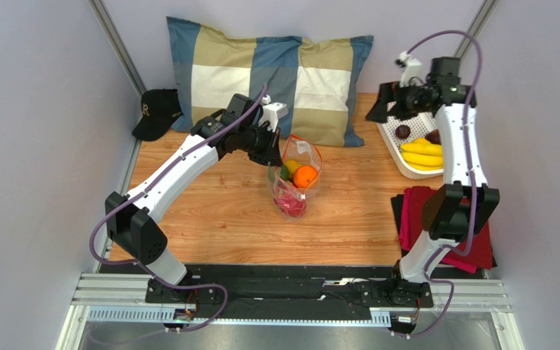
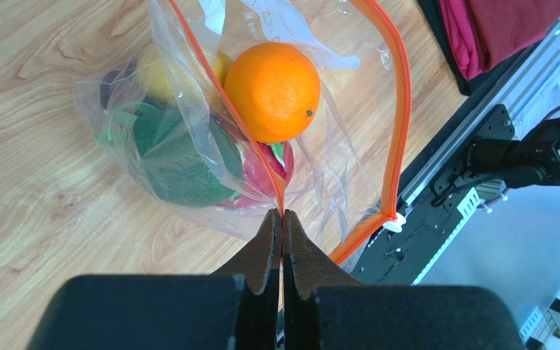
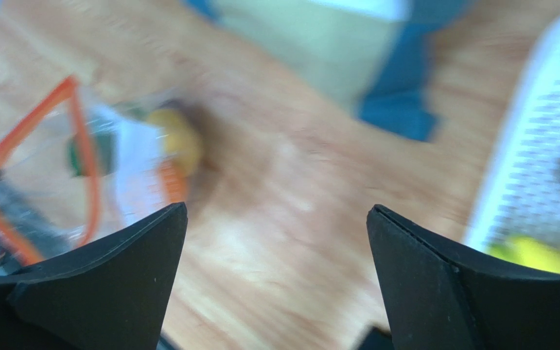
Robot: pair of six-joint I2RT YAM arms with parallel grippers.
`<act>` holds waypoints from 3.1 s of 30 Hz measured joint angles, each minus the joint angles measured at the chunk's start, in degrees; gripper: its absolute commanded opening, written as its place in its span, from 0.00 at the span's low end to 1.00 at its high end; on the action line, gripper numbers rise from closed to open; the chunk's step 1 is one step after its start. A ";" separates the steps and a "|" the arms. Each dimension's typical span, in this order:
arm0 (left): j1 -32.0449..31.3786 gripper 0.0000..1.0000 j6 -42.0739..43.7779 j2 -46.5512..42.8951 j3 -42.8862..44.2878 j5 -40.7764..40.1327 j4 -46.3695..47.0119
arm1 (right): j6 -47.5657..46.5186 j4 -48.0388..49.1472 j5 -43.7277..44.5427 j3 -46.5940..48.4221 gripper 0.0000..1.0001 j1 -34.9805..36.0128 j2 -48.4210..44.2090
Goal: Place the food in the zip-top bag and seal the zipper
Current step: Pick up the fake fruit from the bin, then place the fake fruit in the zipper food storage bag.
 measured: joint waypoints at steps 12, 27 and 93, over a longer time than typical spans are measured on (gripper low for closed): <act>0.79 0.00 -0.13 1.22 0.37 1.88 0.94 | -16.74 -7.10 12.96 10.47 0.99 -17.55 18.08; 1.07 0.00 -0.13 2.86 0.70 4.48 0.92 | -39.93 -7.10 24.26 7.69 0.99 -17.35 23.19; 5.79 0.00 -5.22 3.63 0.48 13.22 3.10 | 101.07 105.07 -13.81 -48.33 0.00 14.67 -16.20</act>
